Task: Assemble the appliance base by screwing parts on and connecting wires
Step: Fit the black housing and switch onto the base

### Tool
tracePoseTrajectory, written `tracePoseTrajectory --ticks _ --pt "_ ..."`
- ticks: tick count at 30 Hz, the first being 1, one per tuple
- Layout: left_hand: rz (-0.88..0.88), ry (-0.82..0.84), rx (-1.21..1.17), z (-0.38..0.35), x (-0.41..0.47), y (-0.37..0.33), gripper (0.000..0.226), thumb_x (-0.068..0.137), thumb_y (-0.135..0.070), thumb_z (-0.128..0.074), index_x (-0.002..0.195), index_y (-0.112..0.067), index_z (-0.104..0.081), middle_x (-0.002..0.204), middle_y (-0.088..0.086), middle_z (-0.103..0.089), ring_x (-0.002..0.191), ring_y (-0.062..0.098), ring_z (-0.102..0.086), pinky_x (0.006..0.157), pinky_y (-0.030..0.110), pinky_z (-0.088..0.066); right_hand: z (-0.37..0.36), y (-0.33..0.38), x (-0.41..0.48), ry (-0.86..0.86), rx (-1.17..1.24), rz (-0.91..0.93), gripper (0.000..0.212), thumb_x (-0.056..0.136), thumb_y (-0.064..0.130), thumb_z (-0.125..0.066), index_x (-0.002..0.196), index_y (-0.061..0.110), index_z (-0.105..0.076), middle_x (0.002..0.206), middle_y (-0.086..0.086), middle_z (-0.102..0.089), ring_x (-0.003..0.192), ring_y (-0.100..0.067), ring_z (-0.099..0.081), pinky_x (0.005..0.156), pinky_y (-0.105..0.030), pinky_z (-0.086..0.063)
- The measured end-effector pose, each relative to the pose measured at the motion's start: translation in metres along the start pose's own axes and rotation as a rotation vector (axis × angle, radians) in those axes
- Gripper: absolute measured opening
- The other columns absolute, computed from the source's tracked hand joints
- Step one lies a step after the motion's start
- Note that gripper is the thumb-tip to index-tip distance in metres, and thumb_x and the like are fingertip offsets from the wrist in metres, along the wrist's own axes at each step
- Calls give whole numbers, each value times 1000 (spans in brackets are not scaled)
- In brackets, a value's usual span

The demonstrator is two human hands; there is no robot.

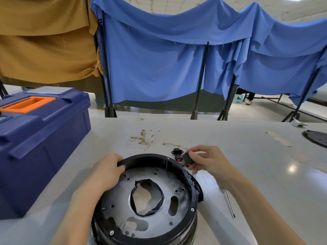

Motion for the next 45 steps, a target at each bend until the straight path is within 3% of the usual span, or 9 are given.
tracePoseTrajectory --ticks 7,9,12,14,16,18,21,37,45 --pt "-45 -20 -11 7 -1 -1 17 96 -20 -58 83 -19 -70 74 4 -65 74 24 -60 62 30 -42 2 4 -10 203 -59 -61 11 98 -4 -51 98 -6 -62 86 -21 -68 69 -33 -70 69 -36 -61" --pt "-54 -29 -76 12 -3 -3 8 93 -25 -65 95 -25 -72 92 1 -71 89 21 -63 73 30 -47 0 5 -12 232 -67 -61 12 98 -5 -50 99 -7 -62 84 -18 -68 71 -33 -71 73 -37 -61" --pt "-123 -94 -42 26 -11 -23 42 80 -47 -74 116 -26 -66 122 -3 -62 115 18 -57 97 34 -44 -3 3 -11 240 -69 -61 12 99 -4 -49 100 -7 -61 83 -15 -67 70 -29 -70 75 -35 -61" --pt "-252 -122 -159 32 -25 -53 36 73 -55 -74 96 -28 -69 103 -9 -66 93 6 -61 81 20 -46 -3 3 -11 235 -66 -66 12 99 -4 -48 98 -6 -60 84 -15 -66 69 -27 -70 74 -34 -61" --pt "-333 -13 -222 21 -38 -83 36 71 -62 -71 80 -27 -71 81 -11 -69 71 -1 -61 65 13 -44 -3 2 -10 230 -54 -74 12 99 -4 -48 97 -4 -59 84 -16 -65 67 -26 -70 71 -32 -61" --pt "-357 150 -201 -3 -50 -104 46 68 -69 -66 80 -25 -73 76 -8 -71 66 -2 -60 65 23 -50 -3 1 -10 232 -48 -75 10 99 -3 -49 97 -4 -59 84 -16 -65 67 -25 -71 68 -30 -60" --pt "-324 234 -60 -35 -57 -114 61 64 -75 -62 101 -27 -68 98 -4 -66 93 10 -58 84 35 -52 -3 0 -10 237 -47 -79 9 99 -1 -51 99 -5 -59 88 -19 -67 71 -27 -71 67 -29 -59" --pt "-244 279 -18 -21 -47 -91 85 41 -69 -83 110 -24 -63 98 -8 -62 91 6 -60 83 31 -55 -10 -3 -10 420 199 29 13 90 -11 -57 100 -7 -64 97 -24 -68 95 -50 -68 78 -42 -60" --pt "-424 42 -286 -11 -49 -115 54 64 -28 -89 106 -36 -57 92 -14 -60 77 2 -61 71 17 -50 -20 11 -13 412 280 11 28 84 13 -72 108 -2 -68 89 -24 -67 66 -34 -70 64 -31 -58"
Point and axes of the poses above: each hand's wrist, its own x-axis towards the middle knuckle, its own z-axis out of the back of the hand, y = z × x, the point moved 5 cm from there along x, towards the middle knuckle
